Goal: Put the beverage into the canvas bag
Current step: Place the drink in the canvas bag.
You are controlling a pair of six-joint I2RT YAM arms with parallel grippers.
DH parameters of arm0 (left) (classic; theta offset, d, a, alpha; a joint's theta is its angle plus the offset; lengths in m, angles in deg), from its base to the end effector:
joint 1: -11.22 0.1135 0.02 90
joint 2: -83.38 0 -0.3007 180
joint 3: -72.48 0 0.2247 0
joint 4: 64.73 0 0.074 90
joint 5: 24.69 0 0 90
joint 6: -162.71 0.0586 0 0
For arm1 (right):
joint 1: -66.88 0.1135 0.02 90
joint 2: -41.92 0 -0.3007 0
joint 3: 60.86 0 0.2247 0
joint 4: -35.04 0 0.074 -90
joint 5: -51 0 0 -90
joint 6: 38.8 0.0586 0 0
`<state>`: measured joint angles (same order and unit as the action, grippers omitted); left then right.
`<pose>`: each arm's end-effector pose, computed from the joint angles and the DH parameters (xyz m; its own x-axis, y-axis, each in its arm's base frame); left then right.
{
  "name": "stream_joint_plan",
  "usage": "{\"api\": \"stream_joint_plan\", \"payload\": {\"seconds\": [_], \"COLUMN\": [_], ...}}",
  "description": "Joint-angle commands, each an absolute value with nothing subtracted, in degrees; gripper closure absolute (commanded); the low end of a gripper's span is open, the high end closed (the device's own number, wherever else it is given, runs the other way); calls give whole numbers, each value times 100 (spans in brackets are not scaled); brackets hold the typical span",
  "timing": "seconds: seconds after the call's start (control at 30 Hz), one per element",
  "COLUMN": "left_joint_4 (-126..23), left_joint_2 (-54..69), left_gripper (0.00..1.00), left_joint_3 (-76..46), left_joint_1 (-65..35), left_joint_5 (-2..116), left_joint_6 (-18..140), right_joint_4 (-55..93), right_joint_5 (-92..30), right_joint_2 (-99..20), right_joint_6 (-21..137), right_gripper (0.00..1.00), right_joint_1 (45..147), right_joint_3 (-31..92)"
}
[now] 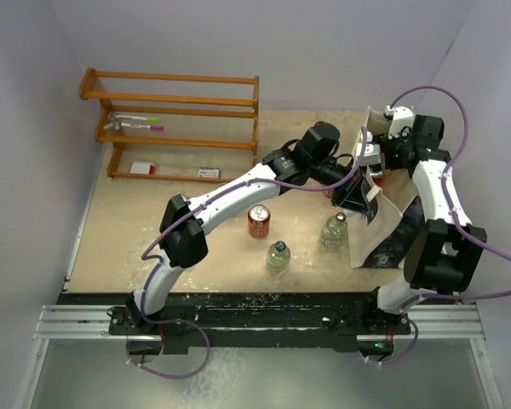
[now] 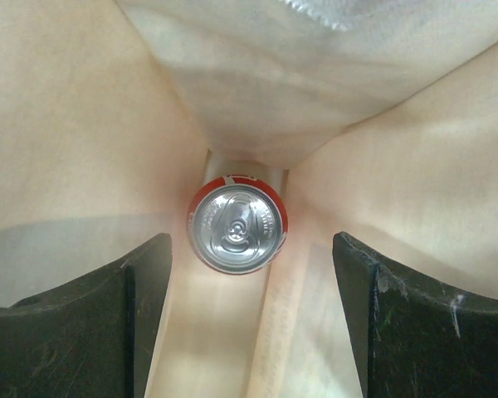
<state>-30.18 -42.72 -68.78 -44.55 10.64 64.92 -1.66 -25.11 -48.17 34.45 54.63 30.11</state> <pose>0.2506 -0.4534 0.3794 -0.3085 0.3141 -0.8979 0.8773 -0.2709 -0.3962 0.3463 -0.0608 0.3411 -0.5522 -0.1664 -0.8169 -0.1497 0.9837 -0.0992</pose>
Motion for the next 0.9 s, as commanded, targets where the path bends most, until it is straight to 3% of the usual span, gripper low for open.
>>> {"api": "stream_joint_plan", "payload": {"seconds": [0.0,0.3,0.53,0.67,0.87], "left_joint_4": [-3202,-3115,-2922,-2619,-1757], "left_joint_2": [-3966,-3921,-3861,-3753,-3359], "left_gripper": [100,99,70,46,19], "left_joint_3": [-6945,-7053,-7168,-7282,-7407], "left_joint_1": [-4525,-4520,-4519,-4519,-4520], "left_joint_5": [966,1068,1125,1111,1367], "left_joint_6": [6562,6618,6745,7002,8153], "right_joint_4": [-477,-836,-1489,-1897,-2187], "right_joint_5": [-2572,-2393,-2598,-2060,-2105], "right_joint_2": [-4491,-3863,-3535,-3516,-3529], "right_joint_6": [3280,3560,3711,3737,3503], "right_gripper": [20,21,21,23,23], "right_joint_1": [5494,5495,5494,5566,6538], "right_joint_3": [3235,3815,4972,5555,5883]}}
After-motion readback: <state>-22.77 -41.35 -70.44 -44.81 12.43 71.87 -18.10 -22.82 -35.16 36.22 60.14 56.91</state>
